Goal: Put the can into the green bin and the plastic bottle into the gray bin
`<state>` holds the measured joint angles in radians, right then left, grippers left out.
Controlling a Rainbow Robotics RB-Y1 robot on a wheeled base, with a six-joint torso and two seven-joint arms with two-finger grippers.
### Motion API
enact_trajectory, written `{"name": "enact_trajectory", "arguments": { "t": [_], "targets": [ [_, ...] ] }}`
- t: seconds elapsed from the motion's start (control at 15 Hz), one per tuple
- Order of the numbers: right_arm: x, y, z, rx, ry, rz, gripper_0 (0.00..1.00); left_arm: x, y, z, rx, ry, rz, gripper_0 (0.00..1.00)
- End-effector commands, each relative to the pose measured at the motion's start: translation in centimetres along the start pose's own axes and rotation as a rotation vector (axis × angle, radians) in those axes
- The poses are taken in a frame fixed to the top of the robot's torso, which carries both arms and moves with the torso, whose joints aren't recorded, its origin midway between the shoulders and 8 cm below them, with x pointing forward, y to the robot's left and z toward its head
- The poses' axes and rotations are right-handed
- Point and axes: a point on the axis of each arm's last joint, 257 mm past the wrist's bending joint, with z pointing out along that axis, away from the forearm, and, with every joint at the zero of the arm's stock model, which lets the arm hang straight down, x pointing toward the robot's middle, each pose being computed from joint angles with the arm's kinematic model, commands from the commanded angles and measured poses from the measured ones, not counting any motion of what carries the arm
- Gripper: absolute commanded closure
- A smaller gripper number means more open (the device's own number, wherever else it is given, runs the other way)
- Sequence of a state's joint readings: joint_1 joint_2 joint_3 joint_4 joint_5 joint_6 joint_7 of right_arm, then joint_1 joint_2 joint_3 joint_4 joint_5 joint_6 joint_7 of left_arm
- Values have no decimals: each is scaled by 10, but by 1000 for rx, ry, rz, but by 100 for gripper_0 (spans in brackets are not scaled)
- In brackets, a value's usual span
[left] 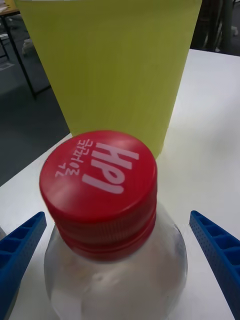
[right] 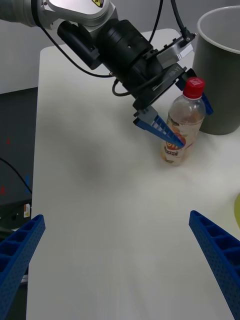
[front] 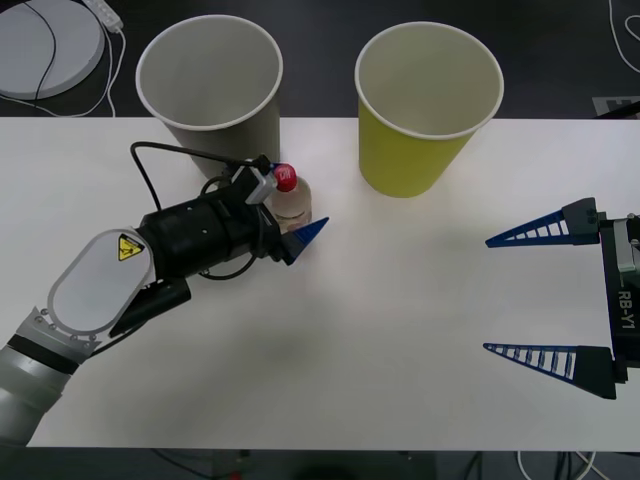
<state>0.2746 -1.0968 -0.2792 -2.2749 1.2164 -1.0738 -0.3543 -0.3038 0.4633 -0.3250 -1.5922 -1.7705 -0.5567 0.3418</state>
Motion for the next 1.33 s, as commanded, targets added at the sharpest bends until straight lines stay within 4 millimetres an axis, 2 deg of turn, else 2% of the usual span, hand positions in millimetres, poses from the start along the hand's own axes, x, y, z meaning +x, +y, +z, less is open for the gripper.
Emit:
{"name": "enact_trajectory", "arguments": {
  "t": [0.07,0.4,0.47,0.53,0.6,1.33],
  "targets": [
    [0,0,0,0,0,0,0,-1,1,0,-1,-1,1,0],
    [0,0,0,0,0,0,0,-1,1,0,-1,-1,1,0],
    [0,0,0,0,0,0,0,-1,1,0,-1,-1,0,38],
    [0,0,0,0,0,0,0,-1,1,0,-1,-2,-1,91],
    [0,0,0,0,0,0,0,-1,0,0,0,-4,-5,100],
    [0,0,0,0,0,0,0,-1,2,-4,3,-5,-24,100]
  ]
}}
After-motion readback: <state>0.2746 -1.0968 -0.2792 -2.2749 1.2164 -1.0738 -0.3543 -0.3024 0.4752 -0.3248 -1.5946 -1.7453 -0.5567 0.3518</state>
